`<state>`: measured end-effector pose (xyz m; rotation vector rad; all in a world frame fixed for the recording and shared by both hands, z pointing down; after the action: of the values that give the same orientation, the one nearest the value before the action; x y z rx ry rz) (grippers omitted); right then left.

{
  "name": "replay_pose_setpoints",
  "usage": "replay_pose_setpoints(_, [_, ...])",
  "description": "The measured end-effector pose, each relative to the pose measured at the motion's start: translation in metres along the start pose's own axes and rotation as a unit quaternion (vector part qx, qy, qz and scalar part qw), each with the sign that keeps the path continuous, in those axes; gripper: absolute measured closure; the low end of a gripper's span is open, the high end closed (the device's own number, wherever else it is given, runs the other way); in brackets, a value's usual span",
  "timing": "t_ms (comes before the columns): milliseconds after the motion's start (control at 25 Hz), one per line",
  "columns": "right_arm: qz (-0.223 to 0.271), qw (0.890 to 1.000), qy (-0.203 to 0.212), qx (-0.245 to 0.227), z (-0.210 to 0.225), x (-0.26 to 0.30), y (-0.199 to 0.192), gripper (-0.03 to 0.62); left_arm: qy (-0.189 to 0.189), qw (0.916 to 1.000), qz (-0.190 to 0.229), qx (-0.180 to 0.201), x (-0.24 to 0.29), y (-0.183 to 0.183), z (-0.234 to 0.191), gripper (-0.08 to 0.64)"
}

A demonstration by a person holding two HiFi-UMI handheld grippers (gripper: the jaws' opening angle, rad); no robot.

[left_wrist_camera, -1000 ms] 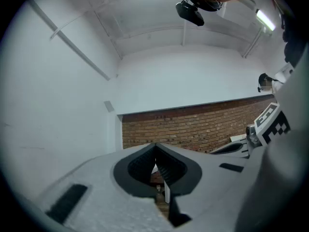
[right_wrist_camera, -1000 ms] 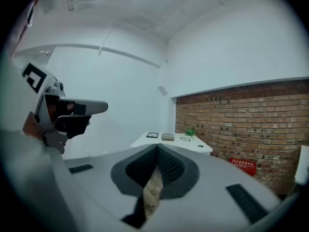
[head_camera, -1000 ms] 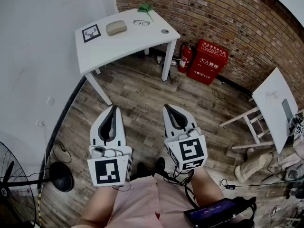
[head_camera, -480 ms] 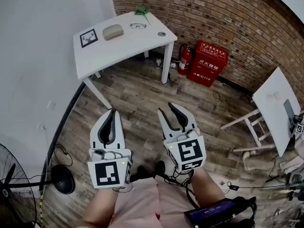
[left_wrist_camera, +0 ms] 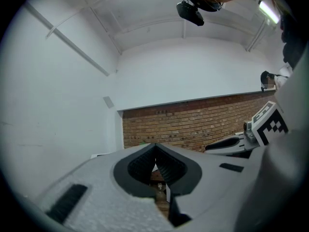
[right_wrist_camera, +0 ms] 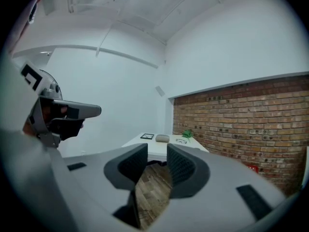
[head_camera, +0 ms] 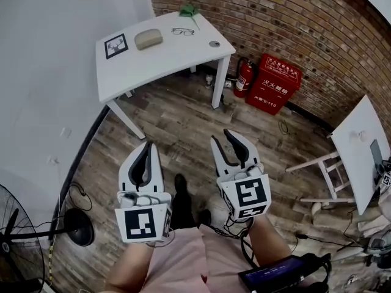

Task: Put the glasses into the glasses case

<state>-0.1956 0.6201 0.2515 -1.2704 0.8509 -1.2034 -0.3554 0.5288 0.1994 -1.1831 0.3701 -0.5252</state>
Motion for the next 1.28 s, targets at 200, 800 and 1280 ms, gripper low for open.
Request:
replay_pose_setpoints(200, [-0.009, 1.000, -0.001, -0.001, 0.018, 0.057, -0.006, 0.468, -0.004, 0.9999, -0.011, -0.012, 0.054, -0.030, -0.019, 0.555])
replay_pose_setpoints(800, [0.002, 1.000, -0.027, -0.006, 0.067, 0.266, 0.041, 0.480, -0.031, 0.9995, 0.009, -0.007, 0.260, -0.061, -0.121, 0.555])
replay_pose_setpoints(1280, [0.017, 0.998, -0.044, -0.035, 0.096, 0.320, 0.081, 0.489, -0.045, 0.9986, 0.025, -0.016, 0.338, -0.062, -0.137, 0.555])
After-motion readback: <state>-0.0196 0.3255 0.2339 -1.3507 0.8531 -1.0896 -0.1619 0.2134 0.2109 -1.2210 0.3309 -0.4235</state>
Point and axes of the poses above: the fingertips, and each gripper's own axes: x forward along the fingers, z to its right, y out of its top, the point moved 4 cm from there along -x, backward along the fingers, and after that the axes turned 13 degrees about x, right-handed, at the moved point
